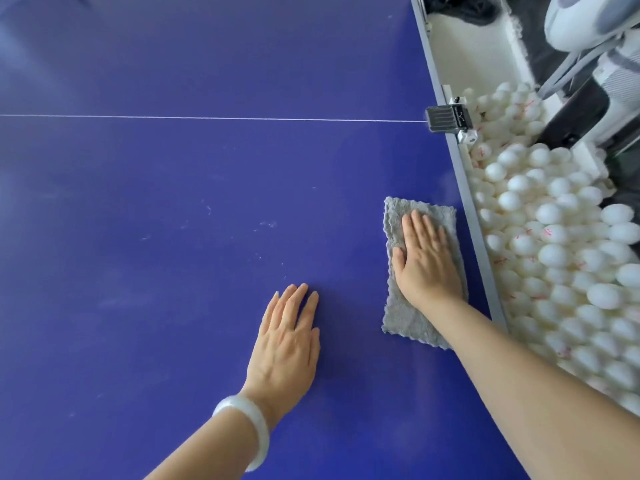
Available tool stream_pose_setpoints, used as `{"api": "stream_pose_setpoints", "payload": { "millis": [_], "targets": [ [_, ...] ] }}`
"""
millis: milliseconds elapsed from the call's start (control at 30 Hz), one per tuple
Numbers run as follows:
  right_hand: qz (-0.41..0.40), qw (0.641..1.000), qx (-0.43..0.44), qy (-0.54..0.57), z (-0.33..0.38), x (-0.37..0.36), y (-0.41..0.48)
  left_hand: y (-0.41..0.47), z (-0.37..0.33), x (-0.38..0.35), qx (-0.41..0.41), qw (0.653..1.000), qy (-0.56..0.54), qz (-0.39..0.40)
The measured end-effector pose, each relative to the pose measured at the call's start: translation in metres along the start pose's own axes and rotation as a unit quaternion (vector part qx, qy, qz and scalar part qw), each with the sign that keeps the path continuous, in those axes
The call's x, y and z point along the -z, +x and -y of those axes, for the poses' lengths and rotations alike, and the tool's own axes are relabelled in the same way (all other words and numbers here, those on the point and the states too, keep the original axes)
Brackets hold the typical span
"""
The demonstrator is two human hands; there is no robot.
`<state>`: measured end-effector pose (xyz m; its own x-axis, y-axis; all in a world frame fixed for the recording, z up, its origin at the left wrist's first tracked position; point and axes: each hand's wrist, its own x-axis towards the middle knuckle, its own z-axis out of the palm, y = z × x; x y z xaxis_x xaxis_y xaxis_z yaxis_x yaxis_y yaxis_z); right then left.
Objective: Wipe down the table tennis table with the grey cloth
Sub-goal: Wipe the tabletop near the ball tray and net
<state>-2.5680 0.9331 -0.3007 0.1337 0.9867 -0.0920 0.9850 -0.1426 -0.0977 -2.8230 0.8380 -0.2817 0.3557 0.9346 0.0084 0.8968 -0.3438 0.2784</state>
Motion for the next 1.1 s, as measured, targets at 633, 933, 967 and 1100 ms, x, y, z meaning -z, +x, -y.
{"api": "stream_pose_setpoints", "payload": {
  "millis": [633, 933, 967, 1100],
  "targets": [
    [-0.023, 0.997, 0.017, 0.069, 0.1, -0.017, -0.131, -0.013, 0.012, -0.006, 0.011, 1.0, -0.003, -0.002],
    [-0.033, 0.921, -0.014, 0.387, 0.051, 0.018, -0.115, -0.02, -0.026, 0.007, 0.032, 0.988, -0.101, -0.116],
    [-0.05, 0.942, -0.027, 0.33, 0.039, 0.018, -0.104, -0.02, -0.045, 0.001, -0.003, 0.989, -0.093, -0.112],
    [-0.017, 0.987, -0.002, 0.158, 0.032, 0.0, -0.077, -0.012, -0.098, -0.034, 0.012, 0.999, -0.027, -0.015]
  ]
}}
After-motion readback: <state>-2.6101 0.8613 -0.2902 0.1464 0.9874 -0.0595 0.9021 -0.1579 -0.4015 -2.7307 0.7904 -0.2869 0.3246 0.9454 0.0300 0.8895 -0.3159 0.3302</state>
